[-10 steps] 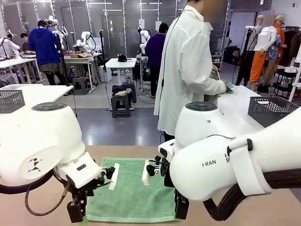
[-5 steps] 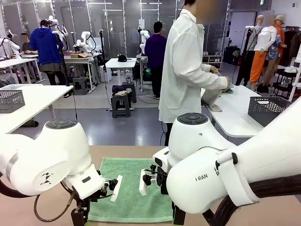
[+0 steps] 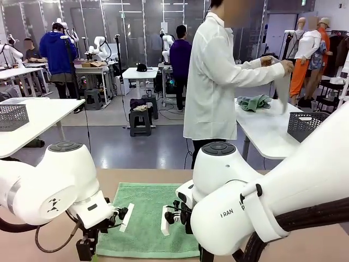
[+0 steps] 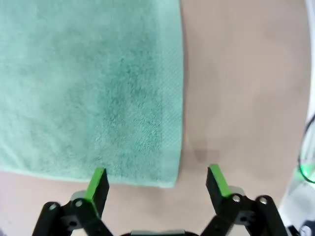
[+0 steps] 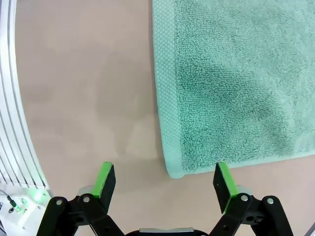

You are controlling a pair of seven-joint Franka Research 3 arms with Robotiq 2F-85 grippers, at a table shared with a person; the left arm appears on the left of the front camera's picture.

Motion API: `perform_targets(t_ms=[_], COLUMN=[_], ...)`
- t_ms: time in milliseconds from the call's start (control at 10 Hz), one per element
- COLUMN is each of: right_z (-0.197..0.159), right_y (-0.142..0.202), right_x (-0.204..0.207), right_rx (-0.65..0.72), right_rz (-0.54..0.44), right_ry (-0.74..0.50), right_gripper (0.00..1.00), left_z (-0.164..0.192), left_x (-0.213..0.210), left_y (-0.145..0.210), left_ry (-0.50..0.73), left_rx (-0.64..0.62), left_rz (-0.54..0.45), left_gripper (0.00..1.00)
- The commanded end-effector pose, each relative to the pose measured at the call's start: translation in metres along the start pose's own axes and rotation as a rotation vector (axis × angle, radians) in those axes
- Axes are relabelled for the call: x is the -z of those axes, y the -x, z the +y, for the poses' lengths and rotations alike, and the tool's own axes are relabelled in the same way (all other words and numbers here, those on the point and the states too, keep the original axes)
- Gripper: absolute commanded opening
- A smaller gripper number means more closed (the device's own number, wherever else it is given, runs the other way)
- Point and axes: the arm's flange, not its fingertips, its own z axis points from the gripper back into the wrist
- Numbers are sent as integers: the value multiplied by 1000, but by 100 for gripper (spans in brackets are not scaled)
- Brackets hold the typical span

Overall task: Fold the towels and place them in the basket.
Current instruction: When a person lays out a Towel with hook on the table, fold it in half twice.

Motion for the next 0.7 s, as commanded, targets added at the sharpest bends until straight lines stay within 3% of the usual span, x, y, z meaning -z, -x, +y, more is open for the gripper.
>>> perform_targets(t_ms=[0,600], right_z=[9,6], right_y=[11,14], right_x=[8,20], right_rx=[-23,-17], right_rz=[0,5], right_ry=[3,1], right_gripper=[100,100], left_z=[-108,-108], left_x=[15,27], left_y=[66,75], left_ry=[-27,23], left_rx=[-2,-18], left_rz=[-29,-32], left_gripper=[100,100])
